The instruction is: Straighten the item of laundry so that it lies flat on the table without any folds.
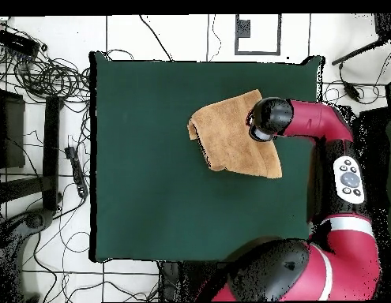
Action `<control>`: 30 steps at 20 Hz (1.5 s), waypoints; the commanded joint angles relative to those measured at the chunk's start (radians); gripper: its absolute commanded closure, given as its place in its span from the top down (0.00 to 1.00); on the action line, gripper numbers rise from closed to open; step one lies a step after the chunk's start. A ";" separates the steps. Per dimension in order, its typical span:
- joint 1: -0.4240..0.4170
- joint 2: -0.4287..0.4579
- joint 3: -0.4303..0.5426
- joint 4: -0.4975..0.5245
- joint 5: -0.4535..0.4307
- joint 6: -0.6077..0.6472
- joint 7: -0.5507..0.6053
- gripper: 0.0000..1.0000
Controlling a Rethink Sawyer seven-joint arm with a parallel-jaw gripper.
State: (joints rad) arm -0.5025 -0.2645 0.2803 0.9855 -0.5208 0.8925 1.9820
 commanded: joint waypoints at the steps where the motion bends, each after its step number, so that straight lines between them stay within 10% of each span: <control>1: 0.061 -0.004 -0.050 0.022 -0.020 0.063 0.017 1.00; 30: -0.031 0.127 0.056 0.038 0.142 -0.024 -0.092 1.00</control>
State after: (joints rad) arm -0.5701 -0.2036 0.2502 0.9327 -0.3917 0.8925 1.9820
